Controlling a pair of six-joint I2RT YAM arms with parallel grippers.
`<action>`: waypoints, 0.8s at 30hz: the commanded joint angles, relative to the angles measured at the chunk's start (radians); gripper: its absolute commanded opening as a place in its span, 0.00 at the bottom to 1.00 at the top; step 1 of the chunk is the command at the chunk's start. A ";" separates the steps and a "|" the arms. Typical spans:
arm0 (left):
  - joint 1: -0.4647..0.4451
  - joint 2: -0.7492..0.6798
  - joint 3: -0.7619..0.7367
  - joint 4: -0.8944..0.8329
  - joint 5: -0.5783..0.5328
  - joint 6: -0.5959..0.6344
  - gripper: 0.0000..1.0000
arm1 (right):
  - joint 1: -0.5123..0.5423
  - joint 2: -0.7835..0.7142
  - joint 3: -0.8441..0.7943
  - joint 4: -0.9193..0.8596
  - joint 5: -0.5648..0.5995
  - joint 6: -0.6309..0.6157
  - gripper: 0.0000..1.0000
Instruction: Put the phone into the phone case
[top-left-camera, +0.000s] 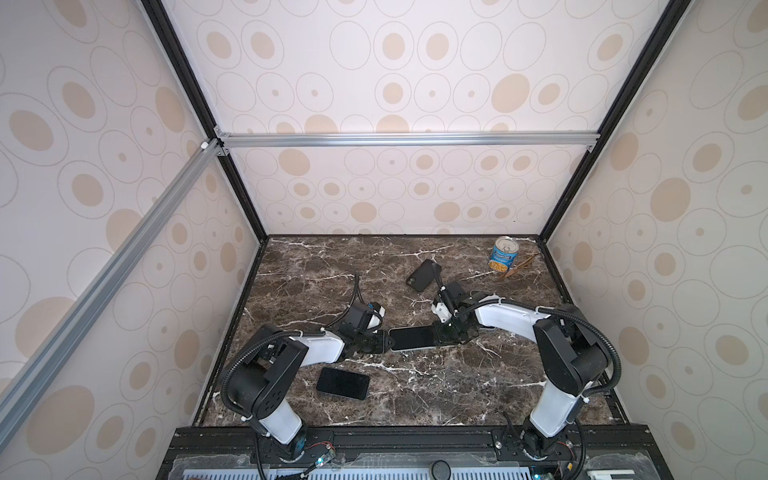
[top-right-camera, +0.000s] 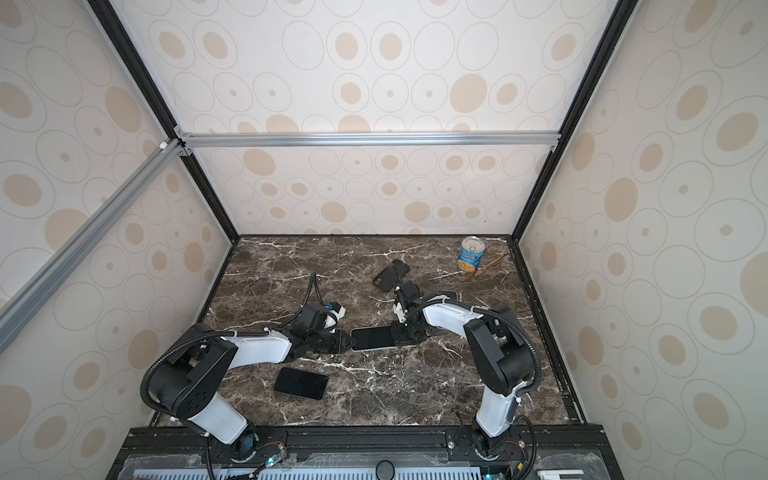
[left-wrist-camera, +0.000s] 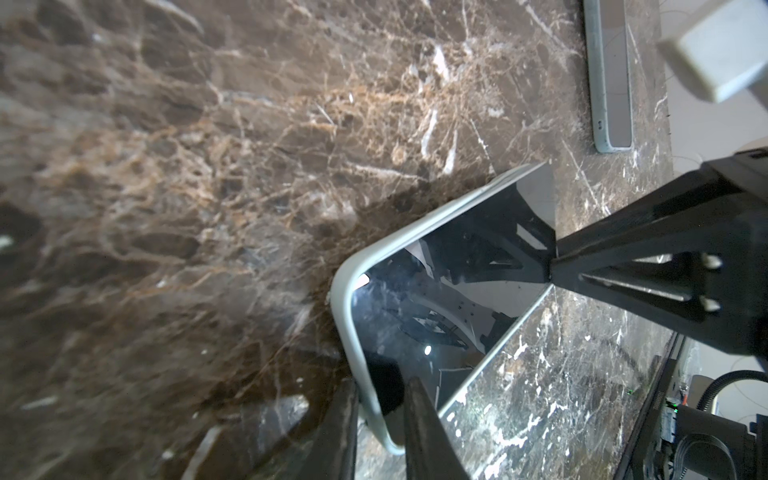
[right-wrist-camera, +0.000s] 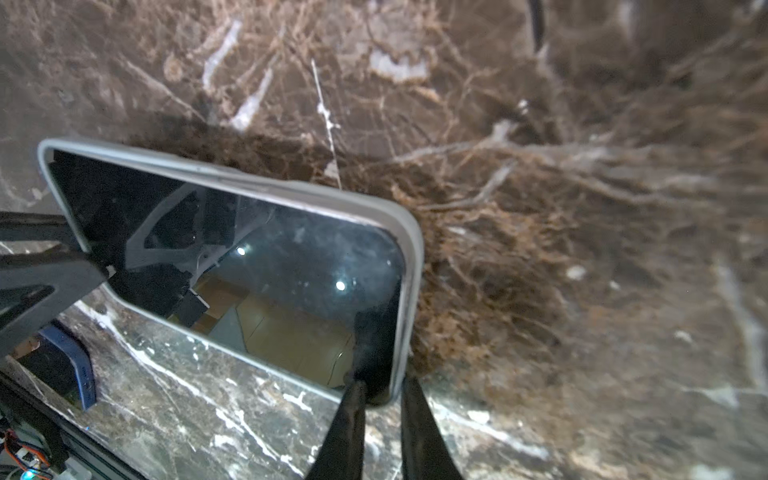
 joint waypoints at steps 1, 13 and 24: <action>-0.006 0.031 0.004 -0.037 -0.004 -0.003 0.22 | 0.008 0.085 -0.068 -0.048 0.106 -0.009 0.18; -0.006 0.031 0.002 -0.039 -0.007 -0.003 0.22 | 0.018 0.090 -0.087 -0.030 0.109 0.001 0.18; -0.006 0.023 0.014 -0.049 -0.010 0.002 0.21 | 0.032 0.055 -0.064 -0.061 0.132 0.000 0.19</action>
